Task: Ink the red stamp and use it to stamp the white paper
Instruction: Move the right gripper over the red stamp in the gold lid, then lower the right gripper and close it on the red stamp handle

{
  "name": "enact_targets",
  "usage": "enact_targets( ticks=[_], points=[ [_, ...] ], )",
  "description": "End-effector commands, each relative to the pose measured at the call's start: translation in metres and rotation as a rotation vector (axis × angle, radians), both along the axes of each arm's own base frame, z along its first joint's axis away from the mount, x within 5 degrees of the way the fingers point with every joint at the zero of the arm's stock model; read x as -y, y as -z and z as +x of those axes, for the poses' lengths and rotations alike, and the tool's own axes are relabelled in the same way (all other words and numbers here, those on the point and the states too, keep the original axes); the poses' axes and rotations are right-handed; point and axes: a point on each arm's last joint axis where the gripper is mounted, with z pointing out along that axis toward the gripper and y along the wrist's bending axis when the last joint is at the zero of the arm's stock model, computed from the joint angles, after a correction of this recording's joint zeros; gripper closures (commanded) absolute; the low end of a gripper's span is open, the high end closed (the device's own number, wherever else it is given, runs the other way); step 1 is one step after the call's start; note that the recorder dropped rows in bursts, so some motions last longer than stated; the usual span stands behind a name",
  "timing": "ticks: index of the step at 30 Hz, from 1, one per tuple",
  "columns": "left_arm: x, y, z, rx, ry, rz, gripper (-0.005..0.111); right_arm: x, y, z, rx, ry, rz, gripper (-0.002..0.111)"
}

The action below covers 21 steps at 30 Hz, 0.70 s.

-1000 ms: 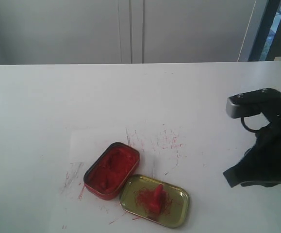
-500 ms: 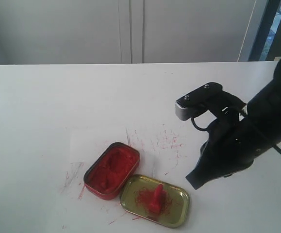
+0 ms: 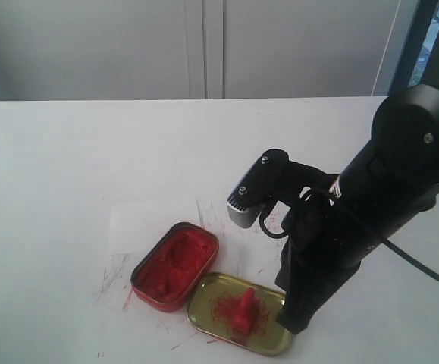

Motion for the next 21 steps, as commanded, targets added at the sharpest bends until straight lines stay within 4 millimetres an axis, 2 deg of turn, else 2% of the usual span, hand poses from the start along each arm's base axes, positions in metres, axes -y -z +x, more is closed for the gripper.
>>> enact_targets(
  ticks=[1,13,21],
  points=[
    [-0.0001,-0.0007,0.0002,-0.005,-0.002,0.001,0.107,-0.0004,-0.0016,0.0010,0.013,-0.016,-0.005,0.108],
    [-0.0001,-0.0007,0.0002,-0.005,-0.002,0.001,0.107,-0.0011,-0.0021,0.0023,0.055,-0.092,-0.010,0.108],
    [-0.0001,-0.0007,0.0002,-0.005,-0.002,0.001,0.107,-0.0018,-0.0024,0.0030,0.114,-0.240,-0.027,0.108]
  ],
)
